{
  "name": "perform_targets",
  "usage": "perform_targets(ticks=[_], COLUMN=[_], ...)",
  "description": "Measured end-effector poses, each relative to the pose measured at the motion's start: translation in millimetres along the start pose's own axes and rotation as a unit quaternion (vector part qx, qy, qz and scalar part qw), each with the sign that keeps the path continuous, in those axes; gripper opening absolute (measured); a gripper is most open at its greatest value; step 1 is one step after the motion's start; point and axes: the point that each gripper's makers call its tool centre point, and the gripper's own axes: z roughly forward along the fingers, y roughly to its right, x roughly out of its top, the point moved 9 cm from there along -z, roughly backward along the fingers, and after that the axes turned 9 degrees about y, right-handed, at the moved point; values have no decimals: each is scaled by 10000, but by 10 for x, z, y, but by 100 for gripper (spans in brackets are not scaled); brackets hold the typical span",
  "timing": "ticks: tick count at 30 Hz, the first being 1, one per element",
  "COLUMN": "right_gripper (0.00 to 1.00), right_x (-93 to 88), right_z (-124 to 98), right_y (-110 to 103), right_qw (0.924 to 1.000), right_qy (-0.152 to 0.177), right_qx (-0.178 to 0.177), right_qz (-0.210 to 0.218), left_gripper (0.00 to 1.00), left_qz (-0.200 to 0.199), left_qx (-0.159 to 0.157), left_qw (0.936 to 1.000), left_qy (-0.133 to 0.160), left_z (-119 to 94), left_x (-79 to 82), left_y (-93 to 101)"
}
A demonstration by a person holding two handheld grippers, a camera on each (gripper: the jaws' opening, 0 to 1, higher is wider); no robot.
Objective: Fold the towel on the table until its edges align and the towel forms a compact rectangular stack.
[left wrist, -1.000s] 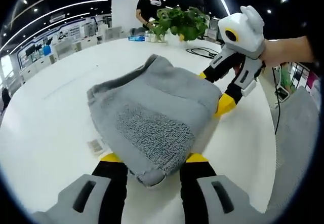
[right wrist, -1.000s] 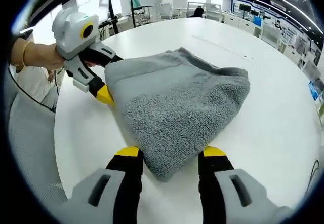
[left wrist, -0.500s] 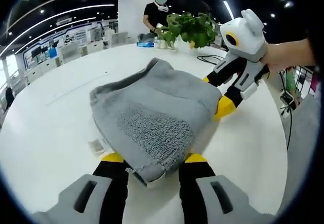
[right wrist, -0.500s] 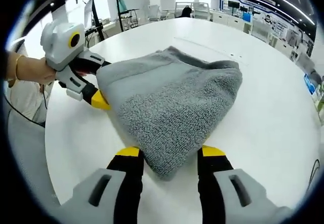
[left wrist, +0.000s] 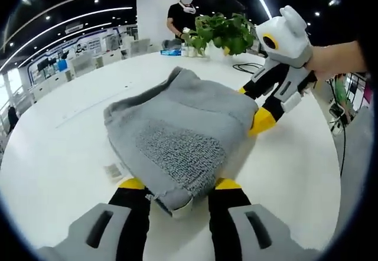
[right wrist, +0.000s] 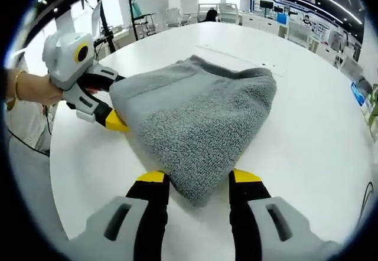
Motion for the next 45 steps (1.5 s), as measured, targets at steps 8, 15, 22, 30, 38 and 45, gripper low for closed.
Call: perform_targets(ticks=[8,15,22,30,38,45], right_gripper=[44,49,54,57,60,61], right_x=[-32,-75,-94,-185,-362,-569], right_z=[-175,-371,-581,-790,-1070,-1276], right_y=[-92,-156,-277,-469,-566,-672], right_qw=[9998,9991,9978,9969,9946,9933], right_qy=[155,275,448,566,717,729], right_qx=[-74,-258,-335,-356,-485,-551], right_qz=[116,203,344,422,571,702], left_gripper=[51,54,57,62,70,70], left_qz=[-310,-402,-550,-628,-730,-974], left_qx=[154,346,460,483,526,636], left_qw=[9994,9986,9974,9965,9950,9909], left_qy=[-91,-87,106,248,431,682], left_z=[-268,-638,-875,-1133,-1434,-1632], left_x=[-43,-102,-47,-37,-133,-223], left_y=[-13,-1,128,323,507,629])
